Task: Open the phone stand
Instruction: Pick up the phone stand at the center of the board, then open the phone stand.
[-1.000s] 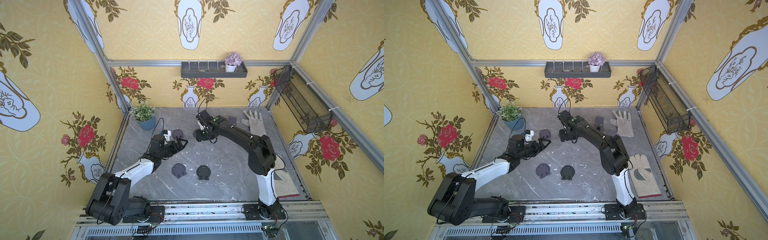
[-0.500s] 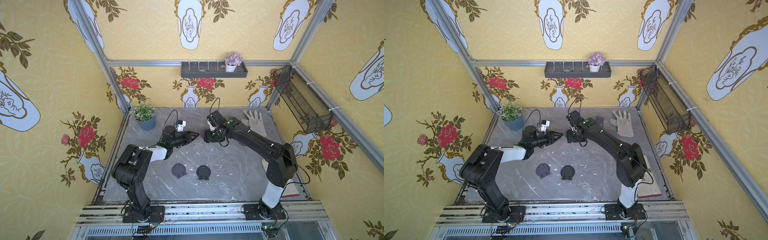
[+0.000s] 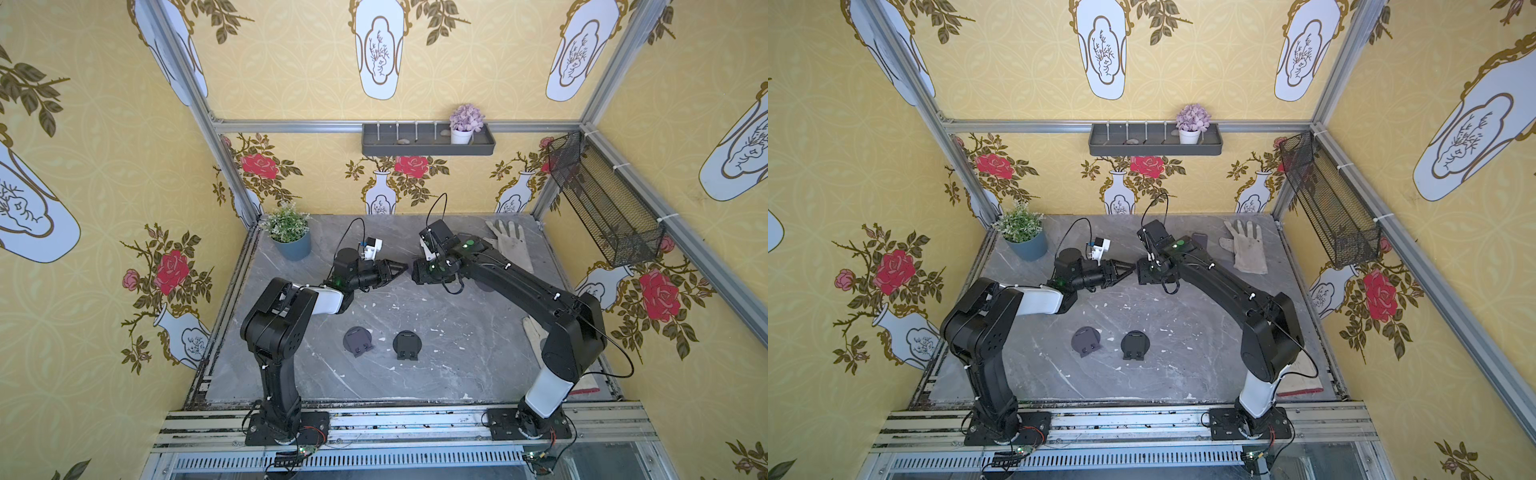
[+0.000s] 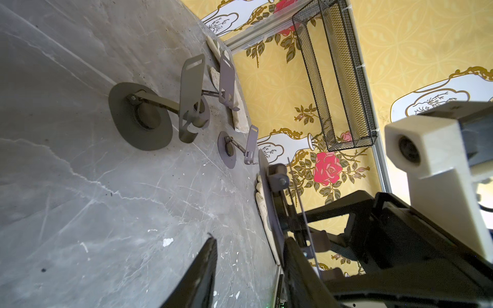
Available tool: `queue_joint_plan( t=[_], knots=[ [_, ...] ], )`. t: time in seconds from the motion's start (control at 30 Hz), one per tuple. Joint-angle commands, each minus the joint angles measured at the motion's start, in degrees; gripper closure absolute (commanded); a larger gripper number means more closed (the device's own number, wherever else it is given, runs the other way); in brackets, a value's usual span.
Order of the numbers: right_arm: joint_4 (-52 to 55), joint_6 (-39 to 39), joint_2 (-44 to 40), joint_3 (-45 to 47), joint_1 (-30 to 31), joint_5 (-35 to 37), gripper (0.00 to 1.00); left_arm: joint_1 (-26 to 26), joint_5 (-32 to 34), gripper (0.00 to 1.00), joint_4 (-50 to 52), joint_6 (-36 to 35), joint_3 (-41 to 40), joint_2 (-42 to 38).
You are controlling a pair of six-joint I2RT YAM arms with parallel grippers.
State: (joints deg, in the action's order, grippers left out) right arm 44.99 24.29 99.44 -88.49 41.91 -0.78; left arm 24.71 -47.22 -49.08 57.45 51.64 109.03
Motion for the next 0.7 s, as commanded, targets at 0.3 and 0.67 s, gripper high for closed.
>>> queue_joint_plan(
  t=[0.3,0.67],
  knots=[
    [-1.9,-1.7,2.4,-3.3,0.5,-0.7,0.48,1.0,-4.4,0.63,-7.7,4.2,-1.2,0.8],
    [-1.6,-1.7,1.2,-2.3,0.8,0.3,0.48,1.0,-3.6,1.00,-11.8,6.4,-4.5,0.1]
  ],
)
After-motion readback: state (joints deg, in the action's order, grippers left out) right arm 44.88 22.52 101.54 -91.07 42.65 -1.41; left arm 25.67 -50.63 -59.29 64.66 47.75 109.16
